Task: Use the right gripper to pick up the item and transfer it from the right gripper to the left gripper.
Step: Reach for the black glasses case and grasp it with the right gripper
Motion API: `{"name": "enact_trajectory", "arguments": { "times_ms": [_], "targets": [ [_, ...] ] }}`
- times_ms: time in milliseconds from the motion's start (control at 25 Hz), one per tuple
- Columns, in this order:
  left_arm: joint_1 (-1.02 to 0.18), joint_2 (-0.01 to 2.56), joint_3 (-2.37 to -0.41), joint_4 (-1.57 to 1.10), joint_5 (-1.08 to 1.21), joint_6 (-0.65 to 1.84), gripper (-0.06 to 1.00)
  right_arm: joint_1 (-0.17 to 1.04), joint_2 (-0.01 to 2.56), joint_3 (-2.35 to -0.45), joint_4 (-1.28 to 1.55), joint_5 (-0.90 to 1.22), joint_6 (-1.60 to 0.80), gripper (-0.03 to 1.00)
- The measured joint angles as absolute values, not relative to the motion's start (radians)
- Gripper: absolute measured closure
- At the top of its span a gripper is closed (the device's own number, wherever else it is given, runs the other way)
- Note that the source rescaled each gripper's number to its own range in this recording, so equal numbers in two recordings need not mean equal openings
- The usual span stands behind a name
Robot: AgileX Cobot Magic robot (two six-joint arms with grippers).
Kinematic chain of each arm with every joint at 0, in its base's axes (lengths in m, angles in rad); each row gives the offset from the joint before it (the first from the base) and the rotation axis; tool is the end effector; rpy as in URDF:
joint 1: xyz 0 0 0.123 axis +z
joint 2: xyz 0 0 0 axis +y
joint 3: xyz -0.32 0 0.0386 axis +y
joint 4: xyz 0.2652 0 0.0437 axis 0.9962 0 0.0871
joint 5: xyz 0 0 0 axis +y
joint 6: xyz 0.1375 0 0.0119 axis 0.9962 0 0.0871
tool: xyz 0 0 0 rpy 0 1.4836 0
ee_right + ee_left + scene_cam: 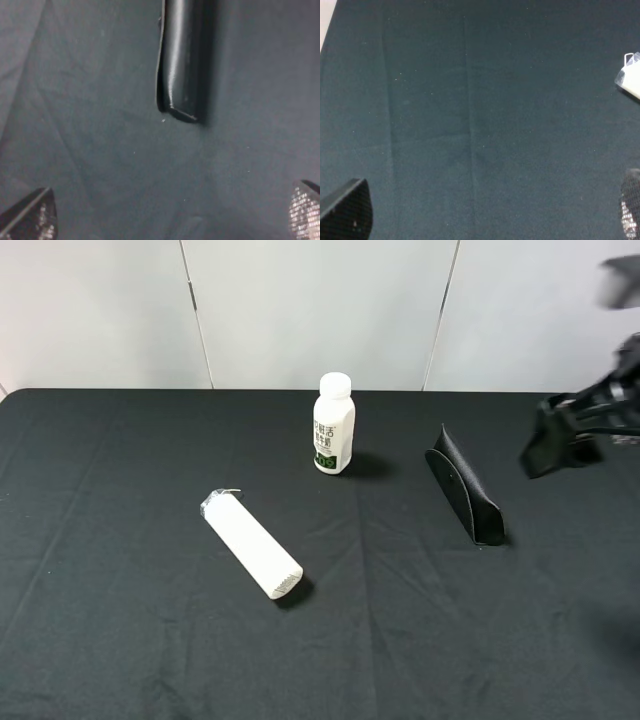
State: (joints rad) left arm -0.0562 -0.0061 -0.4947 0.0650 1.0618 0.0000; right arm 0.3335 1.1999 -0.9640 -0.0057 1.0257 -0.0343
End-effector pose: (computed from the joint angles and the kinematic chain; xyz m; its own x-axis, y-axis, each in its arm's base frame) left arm 0.0145 0.0070 0.2624 -0.4543 0.0573 -0.8890 0.0201 0.9983 0.0540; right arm 0.2282 0.0783 0.2884 -0.8589 -0.3370 -0.3857 -0.3578 0.9336 -0.0189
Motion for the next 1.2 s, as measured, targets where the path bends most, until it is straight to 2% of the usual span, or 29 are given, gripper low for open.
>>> {"name": "enact_trajectory", "arguments": {
  "times_ms": [360,760,1200],
  "targets": [
    [-0.056,-0.006,-0.495,0.065,1.062,0.000,-0.02,0.333,1.490,-1.063,-0.029,0.987,-0.019,-0.03],
    [-0.056,-0.006,-0.495,0.065,1.062,0.000,-0.02,0.333,1.728,-1.067,-0.090,0.845,0.000,-0.03],
    [-0.056,-0.006,-0.495,0.065,1.062,0.000,-0.02,0.333,1.902,-1.067,-0.096,0.790,0.000,-0.03]
  ]
}}
